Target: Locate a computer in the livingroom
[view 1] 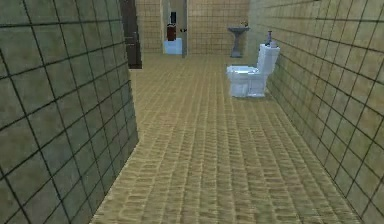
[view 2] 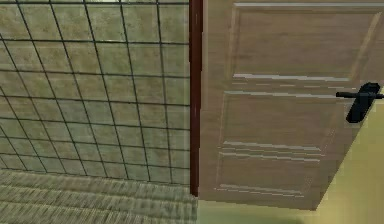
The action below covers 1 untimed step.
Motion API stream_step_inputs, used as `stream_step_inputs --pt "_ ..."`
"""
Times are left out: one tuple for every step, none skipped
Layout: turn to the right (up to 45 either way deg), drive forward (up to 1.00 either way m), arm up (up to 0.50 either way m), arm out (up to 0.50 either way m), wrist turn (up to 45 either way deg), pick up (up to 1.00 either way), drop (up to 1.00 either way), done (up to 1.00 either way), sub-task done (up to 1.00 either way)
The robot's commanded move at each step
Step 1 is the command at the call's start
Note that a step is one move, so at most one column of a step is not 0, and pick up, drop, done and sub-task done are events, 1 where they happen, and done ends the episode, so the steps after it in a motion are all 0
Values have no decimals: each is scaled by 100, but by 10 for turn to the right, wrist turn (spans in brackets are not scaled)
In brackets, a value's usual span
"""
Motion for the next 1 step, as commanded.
stream_step_inputs --pt "0 100 0 0 0 0 0 0 0"
